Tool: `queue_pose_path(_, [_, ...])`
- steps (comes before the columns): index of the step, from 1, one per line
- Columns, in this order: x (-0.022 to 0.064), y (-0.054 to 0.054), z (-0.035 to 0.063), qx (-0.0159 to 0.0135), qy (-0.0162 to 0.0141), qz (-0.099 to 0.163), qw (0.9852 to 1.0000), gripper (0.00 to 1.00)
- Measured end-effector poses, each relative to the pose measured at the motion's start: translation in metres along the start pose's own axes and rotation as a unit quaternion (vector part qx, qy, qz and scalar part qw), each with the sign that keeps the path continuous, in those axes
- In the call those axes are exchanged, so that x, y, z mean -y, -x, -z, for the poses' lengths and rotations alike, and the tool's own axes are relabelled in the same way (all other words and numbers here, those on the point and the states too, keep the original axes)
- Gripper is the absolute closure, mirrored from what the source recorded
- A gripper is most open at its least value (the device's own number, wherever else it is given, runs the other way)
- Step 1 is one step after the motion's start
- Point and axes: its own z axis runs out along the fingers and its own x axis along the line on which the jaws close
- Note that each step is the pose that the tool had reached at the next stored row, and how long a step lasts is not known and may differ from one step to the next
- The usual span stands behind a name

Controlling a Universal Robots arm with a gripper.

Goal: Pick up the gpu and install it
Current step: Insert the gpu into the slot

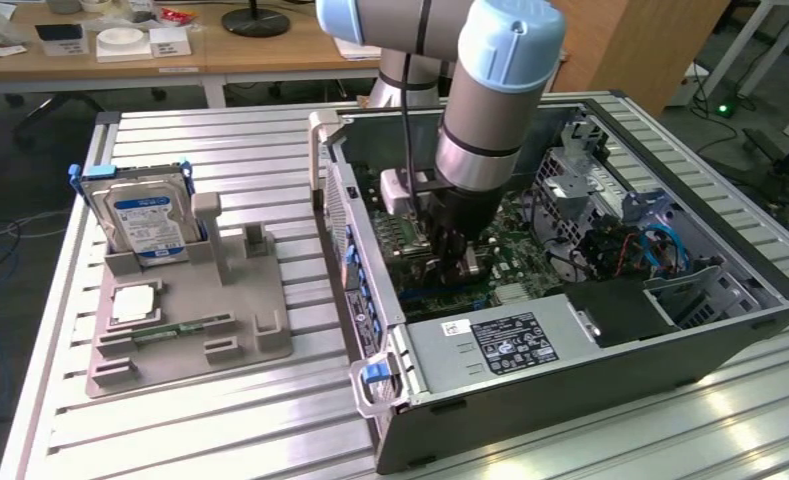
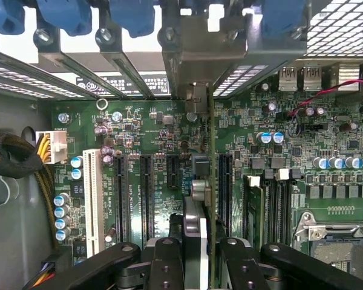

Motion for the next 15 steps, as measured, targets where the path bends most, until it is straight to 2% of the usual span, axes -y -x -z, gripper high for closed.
queue_pose_path(15, [-0.0002,-0.0001,-0.0021,-0.0002,0.0000,0.000,1.0000,0.72])
